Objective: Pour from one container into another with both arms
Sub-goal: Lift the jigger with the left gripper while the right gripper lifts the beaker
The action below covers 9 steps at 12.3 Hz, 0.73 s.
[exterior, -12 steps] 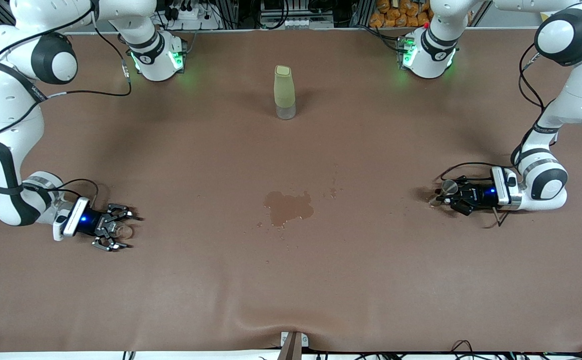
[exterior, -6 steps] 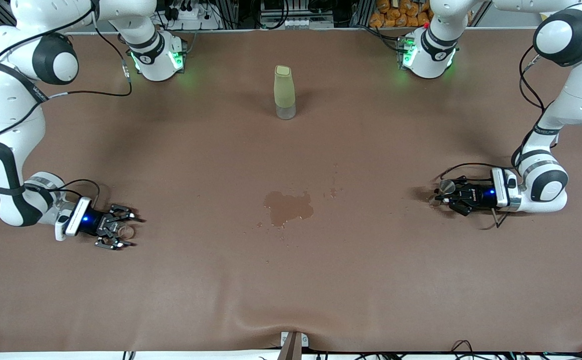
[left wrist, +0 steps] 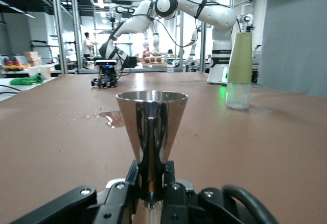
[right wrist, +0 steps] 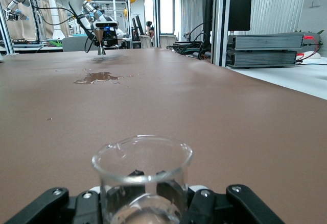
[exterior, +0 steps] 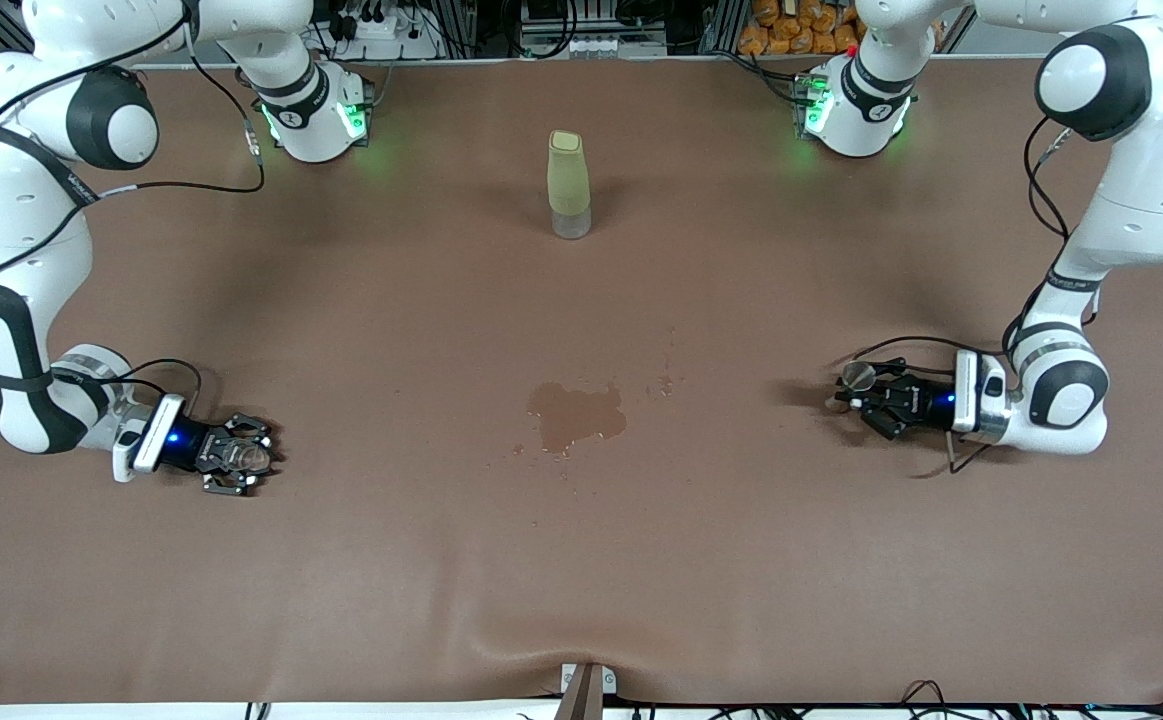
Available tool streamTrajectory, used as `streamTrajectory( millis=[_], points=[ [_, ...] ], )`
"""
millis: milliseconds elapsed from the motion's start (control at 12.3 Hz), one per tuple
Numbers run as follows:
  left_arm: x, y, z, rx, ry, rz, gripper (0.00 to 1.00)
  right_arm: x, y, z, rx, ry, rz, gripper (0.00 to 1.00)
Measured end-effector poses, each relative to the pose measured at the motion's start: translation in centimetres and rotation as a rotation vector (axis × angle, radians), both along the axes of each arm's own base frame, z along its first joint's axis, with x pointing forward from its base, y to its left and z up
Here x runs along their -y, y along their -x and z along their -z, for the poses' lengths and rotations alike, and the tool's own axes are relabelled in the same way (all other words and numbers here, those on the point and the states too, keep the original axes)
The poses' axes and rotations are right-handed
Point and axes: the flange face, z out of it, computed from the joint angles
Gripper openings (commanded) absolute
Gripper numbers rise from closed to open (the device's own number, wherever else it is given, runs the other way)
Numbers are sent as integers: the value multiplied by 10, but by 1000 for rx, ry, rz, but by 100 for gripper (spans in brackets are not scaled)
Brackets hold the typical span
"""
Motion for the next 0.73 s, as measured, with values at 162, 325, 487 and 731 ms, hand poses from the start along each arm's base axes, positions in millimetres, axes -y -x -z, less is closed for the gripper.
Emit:
streamTrajectory(
  millis=[162, 325, 487, 731],
  points=[
    [35, -10, -16, -20, 19, 40, 0, 0, 0, 0, 0, 0, 0, 0],
    [79, -20, -35, -33, 34, 83, 0, 0, 0, 0, 0, -2, -2, 0],
    [133, -32, -49, -37, 56, 76, 0, -3, 0, -2, 4, -23, -16, 0],
    [227, -33, -51, -53, 53, 31, 0, -19, -5, -11, 20, -71, -53, 0]
  ],
)
